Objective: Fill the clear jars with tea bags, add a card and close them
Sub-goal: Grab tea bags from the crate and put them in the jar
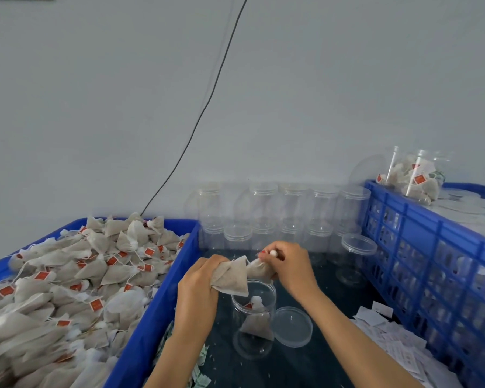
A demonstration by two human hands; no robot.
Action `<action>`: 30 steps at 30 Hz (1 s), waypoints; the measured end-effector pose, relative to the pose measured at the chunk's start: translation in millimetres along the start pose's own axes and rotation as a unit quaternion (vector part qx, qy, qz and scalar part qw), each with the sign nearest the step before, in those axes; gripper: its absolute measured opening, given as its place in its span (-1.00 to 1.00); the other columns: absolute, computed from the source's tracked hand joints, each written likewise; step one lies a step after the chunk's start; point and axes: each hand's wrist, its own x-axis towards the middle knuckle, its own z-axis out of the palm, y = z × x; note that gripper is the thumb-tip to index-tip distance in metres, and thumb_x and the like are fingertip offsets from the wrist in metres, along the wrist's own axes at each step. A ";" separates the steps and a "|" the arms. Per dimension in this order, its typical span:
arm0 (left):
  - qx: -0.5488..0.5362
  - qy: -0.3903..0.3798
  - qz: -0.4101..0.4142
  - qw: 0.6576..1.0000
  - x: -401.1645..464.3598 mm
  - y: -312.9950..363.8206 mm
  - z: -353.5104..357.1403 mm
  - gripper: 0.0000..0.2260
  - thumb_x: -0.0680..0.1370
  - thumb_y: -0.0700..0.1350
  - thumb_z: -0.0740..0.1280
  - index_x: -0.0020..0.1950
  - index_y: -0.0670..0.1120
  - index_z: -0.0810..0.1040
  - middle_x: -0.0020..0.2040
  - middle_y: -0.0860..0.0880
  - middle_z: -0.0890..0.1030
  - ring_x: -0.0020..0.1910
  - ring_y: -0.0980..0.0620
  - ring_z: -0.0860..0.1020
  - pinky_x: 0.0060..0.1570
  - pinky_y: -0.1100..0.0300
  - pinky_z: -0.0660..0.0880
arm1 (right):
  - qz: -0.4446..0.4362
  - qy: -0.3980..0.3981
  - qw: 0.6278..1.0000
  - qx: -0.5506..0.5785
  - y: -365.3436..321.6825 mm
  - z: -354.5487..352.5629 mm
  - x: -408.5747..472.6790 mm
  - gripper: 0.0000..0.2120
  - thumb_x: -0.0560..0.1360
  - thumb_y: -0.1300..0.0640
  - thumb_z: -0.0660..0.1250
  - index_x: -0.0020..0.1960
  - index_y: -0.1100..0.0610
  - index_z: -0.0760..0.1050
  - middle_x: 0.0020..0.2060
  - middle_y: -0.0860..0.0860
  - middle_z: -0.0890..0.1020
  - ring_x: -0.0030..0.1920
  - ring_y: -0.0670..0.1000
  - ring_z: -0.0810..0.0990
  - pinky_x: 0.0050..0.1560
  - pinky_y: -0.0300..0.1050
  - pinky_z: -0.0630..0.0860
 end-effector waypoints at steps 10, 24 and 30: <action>0.124 -0.105 0.029 0.986 31.2 23.9 -1.5 -0.84 0.54 -0.26 0.30 -0.17 -0.02 0.46 -0.19 0.03 0.58 -0.21 0.09 0.52 -0.23 0.34 0.33 | -0.032 -0.214 0.972 0.095 -17.2 17.1 -26.5 -0.58 0.43 0.06 0.47 0.24 -0.03 0.44 0.09 -0.12 0.59 0.06 -0.12 0.58 0.08 -0.14 0.56; -0.519 -0.159 -0.349 0.764 50.9 22.2 -36.6 -0.92 0.50 -0.29 0.26 -0.19 -0.21 0.48 -0.29 -0.12 0.47 -0.30 0.02 0.46 -0.32 0.22 0.43 | 0.083 -0.226 0.897 0.371 -35.3 31.9 -32.4 -0.79 0.51 0.33 0.35 0.12 0.38 0.52 -0.18 0.11 0.60 -0.19 -0.02 0.59 -0.05 -0.15 0.54; -0.624 -0.025 -0.395 0.674 53.1 23.7 -24.6 -0.91 0.56 -0.33 0.21 0.05 -0.23 0.42 -0.08 -0.17 0.47 -0.21 -0.03 0.45 -0.21 0.20 0.43 | 0.153 -0.207 0.850 0.460 -32.5 25.5 -27.9 -0.73 0.50 0.32 0.32 0.19 0.38 0.50 0.01 0.20 0.64 0.06 0.11 0.63 0.04 -0.12 0.59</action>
